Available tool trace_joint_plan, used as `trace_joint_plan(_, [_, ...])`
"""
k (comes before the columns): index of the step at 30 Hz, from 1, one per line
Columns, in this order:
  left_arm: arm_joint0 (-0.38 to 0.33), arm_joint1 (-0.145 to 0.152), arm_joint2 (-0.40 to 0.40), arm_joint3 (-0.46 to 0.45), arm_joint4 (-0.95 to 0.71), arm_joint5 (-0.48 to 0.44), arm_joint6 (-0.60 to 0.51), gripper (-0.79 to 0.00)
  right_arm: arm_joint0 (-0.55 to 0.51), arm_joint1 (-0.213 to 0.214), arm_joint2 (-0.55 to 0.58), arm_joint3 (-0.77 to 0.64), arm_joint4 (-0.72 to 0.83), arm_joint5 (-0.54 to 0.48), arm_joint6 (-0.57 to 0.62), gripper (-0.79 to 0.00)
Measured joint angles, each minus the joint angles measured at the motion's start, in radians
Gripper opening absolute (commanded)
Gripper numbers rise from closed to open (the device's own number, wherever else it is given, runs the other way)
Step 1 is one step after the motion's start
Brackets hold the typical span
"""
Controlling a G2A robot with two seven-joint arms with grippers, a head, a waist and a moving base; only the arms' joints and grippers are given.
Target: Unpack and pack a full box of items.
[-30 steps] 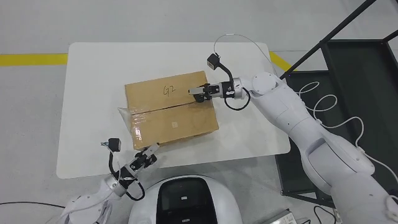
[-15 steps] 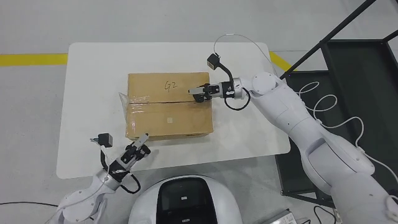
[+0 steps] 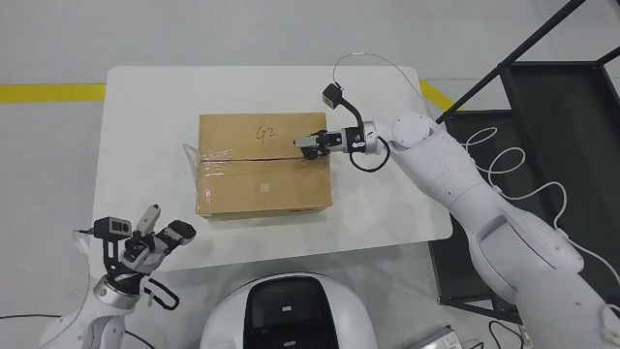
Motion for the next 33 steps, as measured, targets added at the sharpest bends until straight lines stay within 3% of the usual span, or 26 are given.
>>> trace_joint_plan(6, [-0.06,-0.01,0.052,0.015,-0.06,0.031,0.048,0.0,0.0,0.0,0.0,0.0,0.0,0.0,0.0,0.0])
trace_joint_plan(25, [-0.064,-0.013,0.059,0.015,-0.066,0.028,0.061,0.0,0.0,0.0,0.0,0.0,0.0,0.0,0.0,0.0])
trace_joint_plan(29, [-0.096,-0.014,0.064,0.006,0.01,0.064,0.119,0.0,0.0,0.0,0.0,0.0,0.0,0.0,0.0,0.0])
trace_joint_plan(33, [-0.117,-0.011,0.048,0.029,-0.003,0.065,0.049,0.0,0.0,0.0,0.0,0.0,0.0,0.0,0.0,0.0])
